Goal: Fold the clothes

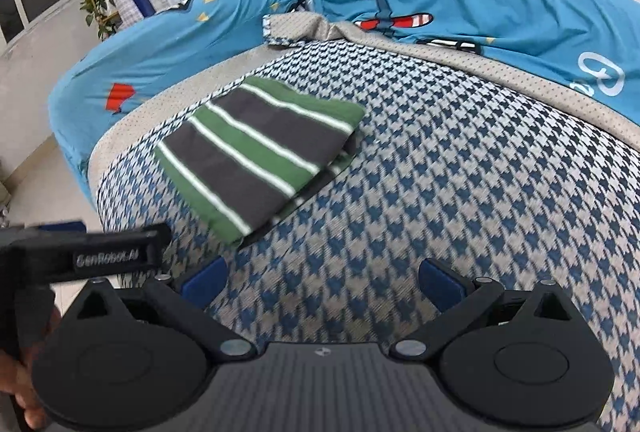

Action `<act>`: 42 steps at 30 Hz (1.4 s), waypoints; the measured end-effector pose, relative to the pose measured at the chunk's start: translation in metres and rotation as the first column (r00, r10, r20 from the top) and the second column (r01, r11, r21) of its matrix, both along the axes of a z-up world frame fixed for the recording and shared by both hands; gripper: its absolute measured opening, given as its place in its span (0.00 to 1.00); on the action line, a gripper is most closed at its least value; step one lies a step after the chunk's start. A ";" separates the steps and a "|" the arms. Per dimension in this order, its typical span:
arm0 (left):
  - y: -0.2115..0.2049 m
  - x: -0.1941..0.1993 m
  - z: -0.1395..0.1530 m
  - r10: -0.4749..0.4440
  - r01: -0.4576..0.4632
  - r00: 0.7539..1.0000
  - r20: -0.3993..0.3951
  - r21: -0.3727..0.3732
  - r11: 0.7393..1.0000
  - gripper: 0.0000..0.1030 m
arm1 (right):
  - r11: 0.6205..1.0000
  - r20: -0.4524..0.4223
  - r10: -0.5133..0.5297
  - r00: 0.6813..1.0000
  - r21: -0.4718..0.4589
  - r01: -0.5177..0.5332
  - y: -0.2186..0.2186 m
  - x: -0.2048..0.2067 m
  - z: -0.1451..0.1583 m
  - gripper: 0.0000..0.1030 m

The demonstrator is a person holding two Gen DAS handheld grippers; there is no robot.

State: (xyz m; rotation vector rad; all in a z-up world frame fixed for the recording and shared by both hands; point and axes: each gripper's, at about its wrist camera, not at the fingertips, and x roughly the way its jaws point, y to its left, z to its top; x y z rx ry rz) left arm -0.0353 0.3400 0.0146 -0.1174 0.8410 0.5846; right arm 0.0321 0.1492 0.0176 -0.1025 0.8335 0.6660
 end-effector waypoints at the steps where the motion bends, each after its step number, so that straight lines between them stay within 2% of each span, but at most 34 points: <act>1: 0.001 -0.001 0.000 -0.001 0.001 1.000 0.000 0.001 1.000 1.00 | 1.000 0.008 0.001 1.000 -0.016 -0.001 0.002 -0.004 0.000 0.99; 9: 0.005 -0.009 -0.001 -0.010 0.010 1.000 -0.004 0.008 1.000 1.00 | 0.998 0.042 0.026 0.999 -0.050 -0.023 0.013 -0.030 0.005 0.96; 14: 0.009 -0.017 0.000 -0.020 0.020 1.000 0.007 -0.027 0.999 1.00 | 0.998 0.052 0.032 0.998 -0.062 -0.029 0.017 -0.045 0.007 0.90; 19: 0.010 -0.034 0.005 -0.026 0.030 0.998 0.052 -0.073 0.997 1.00 | 0.996 0.058 0.053 0.997 -0.069 -0.049 0.022 -0.062 0.010 0.89; 22: 0.011 -0.041 0.004 -0.004 0.009 0.998 0.059 -0.088 0.996 1.00 | 0.995 0.055 0.073 0.996 -0.064 -0.070 0.023 -0.071 0.013 0.80; 24: 0.012 -0.043 0.004 0.006 -0.001 0.998 0.064 -0.089 0.996 1.00 | 0.994 0.036 0.082 0.996 -0.074 -0.079 0.023 -0.075 0.012 0.67; 25: 0.011 -0.044 0.004 0.007 -0.001 0.998 0.068 -0.085 0.996 1.00 | 0.993 0.034 0.084 0.996 -0.081 -0.081 0.024 -0.076 0.011 0.65; 29: 0.005 -0.041 0.003 -0.015 0.018 0.998 0.068 -0.048 0.999 1.00 | 0.988 0.048 0.080 0.996 -0.134 -0.073 0.025 -0.083 0.008 0.65; 37: -0.008 -0.035 0.001 -0.055 0.056 0.997 0.051 -0.024 0.998 1.00 | 0.988 0.051 0.018 0.999 -0.153 -0.010 0.019 -0.078 0.006 0.65; 42: -0.008 -0.033 -0.001 -0.055 0.056 0.997 0.045 -0.025 0.998 1.00 | 0.988 0.046 0.014 0.999 -0.157 -0.007 0.019 -0.075 0.004 0.66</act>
